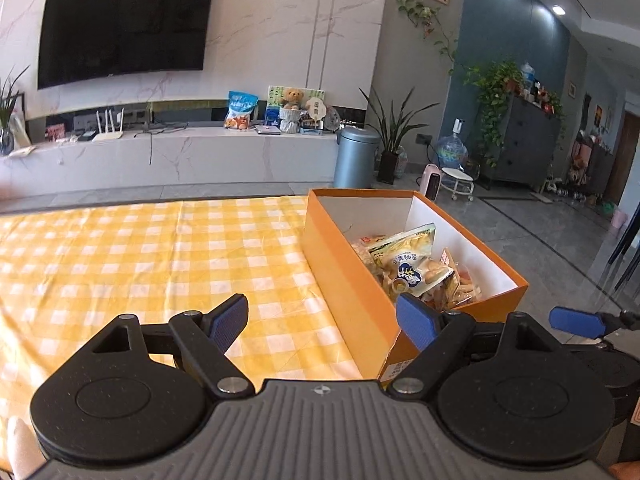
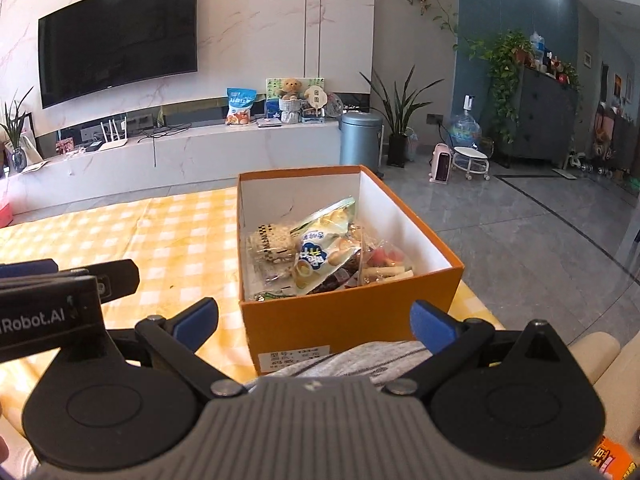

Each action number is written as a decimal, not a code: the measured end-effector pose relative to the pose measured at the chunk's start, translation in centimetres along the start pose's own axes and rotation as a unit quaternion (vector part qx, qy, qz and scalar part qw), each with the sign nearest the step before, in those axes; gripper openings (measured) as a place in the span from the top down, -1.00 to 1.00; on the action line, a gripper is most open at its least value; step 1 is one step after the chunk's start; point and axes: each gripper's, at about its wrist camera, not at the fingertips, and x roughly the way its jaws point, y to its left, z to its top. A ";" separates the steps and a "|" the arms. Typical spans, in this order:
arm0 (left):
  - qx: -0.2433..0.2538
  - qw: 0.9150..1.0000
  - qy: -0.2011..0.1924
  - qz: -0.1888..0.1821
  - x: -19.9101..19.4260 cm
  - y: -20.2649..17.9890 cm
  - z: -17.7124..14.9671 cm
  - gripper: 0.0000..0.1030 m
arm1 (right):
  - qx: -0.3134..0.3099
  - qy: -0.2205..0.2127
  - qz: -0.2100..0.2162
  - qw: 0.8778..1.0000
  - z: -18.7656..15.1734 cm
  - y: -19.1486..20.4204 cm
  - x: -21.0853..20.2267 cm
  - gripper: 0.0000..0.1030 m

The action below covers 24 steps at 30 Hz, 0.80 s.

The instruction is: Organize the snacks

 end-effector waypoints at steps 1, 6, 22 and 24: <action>-0.005 1.000 -0.001 0.001 -0.1 0.0 -0.4 -0.90 | -0.001 0.004 0.000 1.000 0.1 0.1 0.0 -0.93; -0.007 1.000 0.013 0.007 0.2 0.2 -0.6 -0.90 | -0.011 0.009 -0.009 1.000 0.0 0.4 0.4 -0.93; -0.013 1.000 0.022 0.010 0.4 1.0 -0.9 -0.91 | -0.018 0.016 -0.014 1.000 -0.1 0.8 1.0 -0.92; -0.014 1.000 0.022 0.008 0.3 1.1 -0.9 -0.91 | -0.016 0.016 -0.013 1.000 -0.1 0.8 1.0 -0.92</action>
